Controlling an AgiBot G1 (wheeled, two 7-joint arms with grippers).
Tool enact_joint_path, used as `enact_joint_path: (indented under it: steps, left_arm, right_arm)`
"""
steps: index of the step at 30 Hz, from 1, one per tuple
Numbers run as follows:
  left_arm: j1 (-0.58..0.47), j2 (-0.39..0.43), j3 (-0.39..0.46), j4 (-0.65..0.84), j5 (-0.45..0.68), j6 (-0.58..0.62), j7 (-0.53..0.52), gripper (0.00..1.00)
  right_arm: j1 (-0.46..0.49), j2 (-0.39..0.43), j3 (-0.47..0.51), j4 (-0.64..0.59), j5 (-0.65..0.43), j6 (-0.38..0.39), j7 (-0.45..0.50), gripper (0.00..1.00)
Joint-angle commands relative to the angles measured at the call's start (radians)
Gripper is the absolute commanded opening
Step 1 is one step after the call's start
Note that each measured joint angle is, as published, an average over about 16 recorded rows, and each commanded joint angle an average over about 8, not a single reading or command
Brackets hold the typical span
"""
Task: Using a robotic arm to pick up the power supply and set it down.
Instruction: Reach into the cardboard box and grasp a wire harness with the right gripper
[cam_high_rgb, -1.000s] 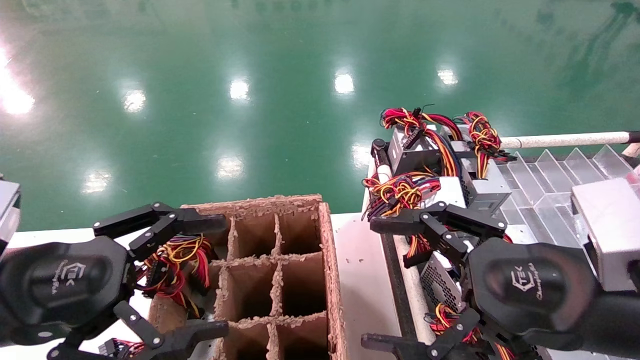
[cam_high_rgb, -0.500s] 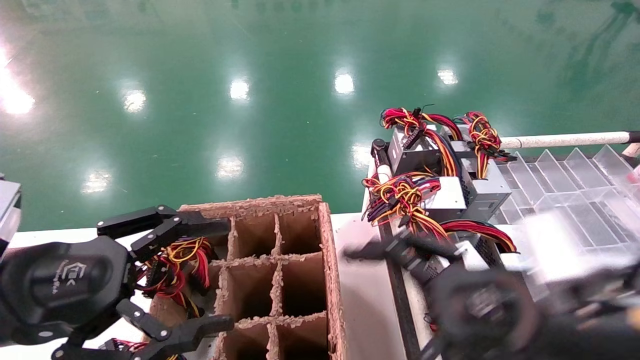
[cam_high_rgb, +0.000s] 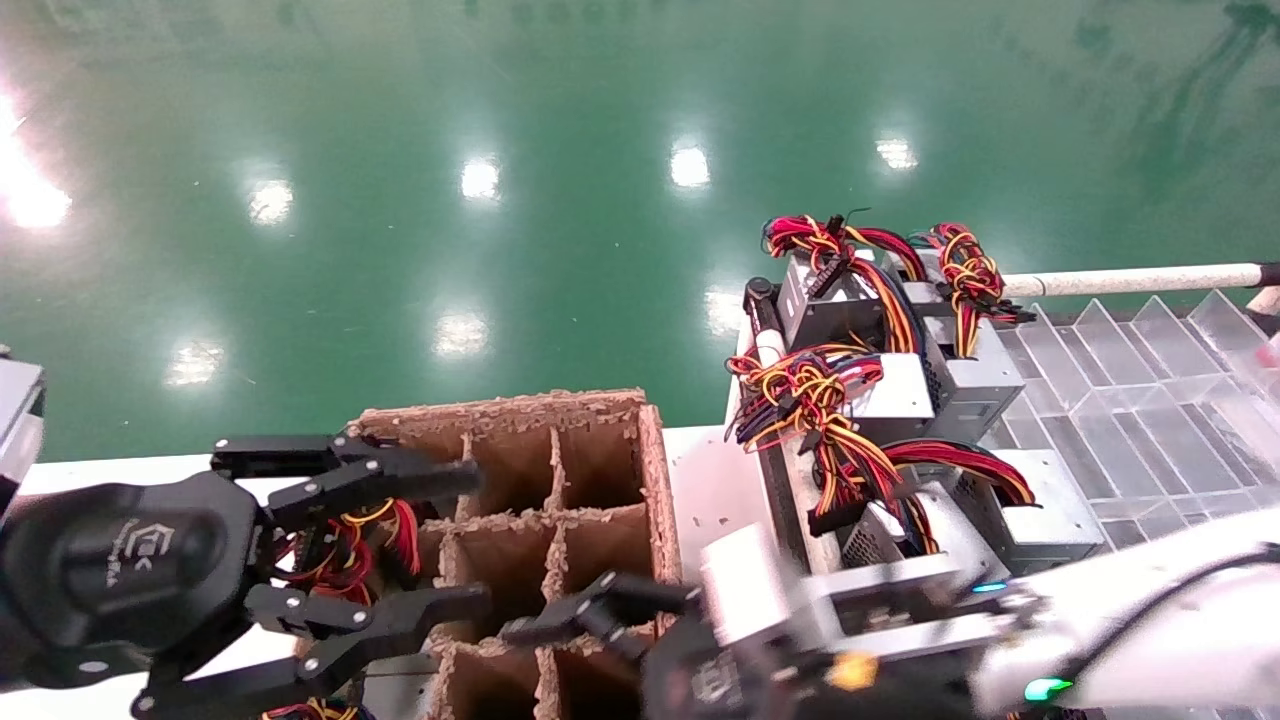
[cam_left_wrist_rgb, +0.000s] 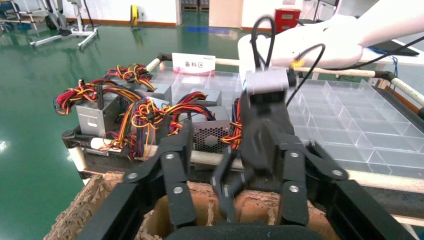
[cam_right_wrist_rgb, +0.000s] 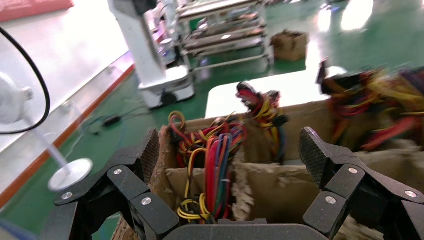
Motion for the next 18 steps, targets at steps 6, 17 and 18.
enact_joint_path:
  steps: [6,17,18]
  left_arm:
    - [0.0,0.0,0.0,0.0,0.0,0.0,0.0,0.0]
    - [0.0,0.0,0.0,0.0,0.0,0.0,0.0,0.0]
    - [0.0,0.0,0.0,0.0,0.0,0.0,0.0,0.0]
  right_arm:
    - [0.065,-0.116,-0.116,-0.119,-0.029,-0.001,-0.041,0.22]
    - [0.136,-0.225,-0.255,-0.263,-0.023,-0.002,-0.106,0.0]
    - [0.141,-0.232,-0.266,-0.274,-0.022,-0.002,-0.111,0.0]
